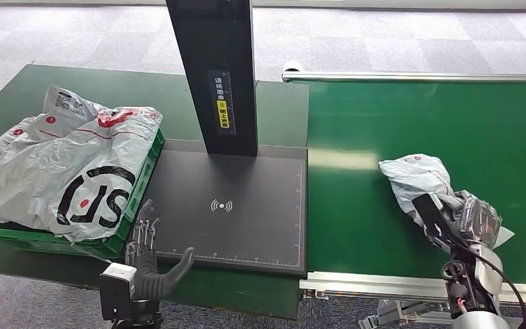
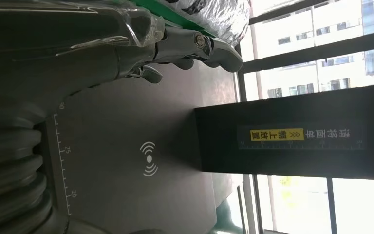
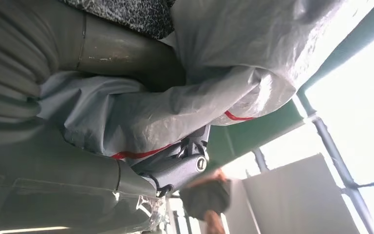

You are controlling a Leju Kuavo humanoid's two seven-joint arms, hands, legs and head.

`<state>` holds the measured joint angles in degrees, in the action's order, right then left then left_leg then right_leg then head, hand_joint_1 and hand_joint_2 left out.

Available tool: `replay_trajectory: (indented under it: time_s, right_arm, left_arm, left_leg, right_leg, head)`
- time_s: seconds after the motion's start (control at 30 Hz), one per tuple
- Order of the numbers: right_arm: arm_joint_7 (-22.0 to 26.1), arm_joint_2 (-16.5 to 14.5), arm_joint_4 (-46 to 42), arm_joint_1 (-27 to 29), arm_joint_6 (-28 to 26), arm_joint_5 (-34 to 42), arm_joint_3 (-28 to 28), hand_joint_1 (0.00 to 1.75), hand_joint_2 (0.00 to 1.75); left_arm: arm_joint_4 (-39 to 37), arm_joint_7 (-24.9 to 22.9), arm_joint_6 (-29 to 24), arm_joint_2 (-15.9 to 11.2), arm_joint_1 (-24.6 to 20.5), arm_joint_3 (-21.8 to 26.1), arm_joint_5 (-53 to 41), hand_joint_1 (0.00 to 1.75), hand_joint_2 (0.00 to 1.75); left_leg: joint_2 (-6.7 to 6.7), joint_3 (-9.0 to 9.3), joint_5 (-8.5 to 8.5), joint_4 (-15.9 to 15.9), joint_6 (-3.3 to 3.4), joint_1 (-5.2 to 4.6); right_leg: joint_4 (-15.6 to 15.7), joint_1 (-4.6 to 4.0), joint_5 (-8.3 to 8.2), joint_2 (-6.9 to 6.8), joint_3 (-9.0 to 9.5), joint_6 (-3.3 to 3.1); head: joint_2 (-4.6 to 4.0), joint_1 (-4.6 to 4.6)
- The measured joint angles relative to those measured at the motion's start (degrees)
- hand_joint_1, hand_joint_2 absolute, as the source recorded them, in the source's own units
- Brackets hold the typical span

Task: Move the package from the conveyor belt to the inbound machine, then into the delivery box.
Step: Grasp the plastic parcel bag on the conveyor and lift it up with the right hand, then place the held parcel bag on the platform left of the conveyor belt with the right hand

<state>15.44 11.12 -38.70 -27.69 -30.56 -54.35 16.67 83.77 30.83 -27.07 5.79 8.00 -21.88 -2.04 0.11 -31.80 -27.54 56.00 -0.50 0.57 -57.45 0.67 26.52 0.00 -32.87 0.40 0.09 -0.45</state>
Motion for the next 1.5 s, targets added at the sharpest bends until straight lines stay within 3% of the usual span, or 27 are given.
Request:
replay_trajectory:
  time_s: [0.23, 0.47, 0.7, 1.0, 1.3, 1.5]
  right_arm:
    - [0.6, -3.5, -22.5, 5.1, 0.6, 3.1, -12.1, 1.75, 1.75]
    - [2.4, -7.4, -31.8, 7.8, 8.1, 10.0, -24.0, 1.75, 1.75]
    - [4.0, -11.2, -30.4, 8.0, 10.7, 13.6, -32.1, 1.75, 1.75]
    - [4.0, -13.0, -28.0, 8.0, 12.5, 14.7, -35.7, 1.75, 1.75]
    - [7.9, -18.4, -16.2, 6.7, 18.4, 20.5, -41.9, 1.75, 1.75]
    - [9.8, -21.5, -8.6, 3.8, 19.5, 22.2, -45.7, 1.75, 1.75]
  left_arm:
    - [0.0, 0.0, -2.0, 0.4, 0.0, 2.0, 2.6, 0.00, 1.75]
    - [-0.4, -0.7, 0.5, 1.4, -0.7, 4.6, 4.3, 0.00, 1.75]
    - [-2.6, -0.8, 2.0, 2.4, -3.1, 4.9, 4.8, 0.00, 1.75]
    - [-4.2, -0.9, 2.2, 2.6, -4.0, 4.9, 4.9, 0.00, 1.75]
    - [-5.9, -1.8, 2.4, 3.6, -5.8, 3.9, 4.8, 0.00, 1.75]
    - [-7.0, -2.0, 1.9, 4.3, -6.9, 3.4, 3.4, 0.00, 1.75]
  left_leg:
    - [0.02, -0.06, -0.01, 0.0, -0.01, 0.01]
    - [-0.01, -0.04, 0.01, 0.0, 0.00, 0.00]
    - [0.00, -0.05, 0.02, 0.0, 0.00, 0.00]
    - [0.01, -0.08, 0.01, 0.0, 0.00, 0.00]
    - [0.05, -0.06, 0.02, 0.0, -0.02, 0.05]
    - [0.06, -0.04, 0.02, 0.0, -0.02, 0.04]
  right_leg:
    - [0.0, -0.02, 0.02, 0.00, -0.05, -0.01]
    - [0.0, -0.01, 0.02, -0.02, -0.04, 0.00]
    - [0.0, -0.01, 0.02, -0.02, -0.05, 0.00]
    - [0.0, -0.01, 0.02, -0.01, -0.08, 0.00]
    - [0.0, -0.08, 0.02, 0.01, -0.08, -0.01]
    - [0.0, -0.07, 0.02, 0.01, -0.07, -0.01]
  head:
    - [0.00, 0.01]
    - [0.00, 0.02]
    - [0.00, 0.01]
    - [0.00, 0.02]
    - [0.00, 0.03]
    - [0.00, 0.03]
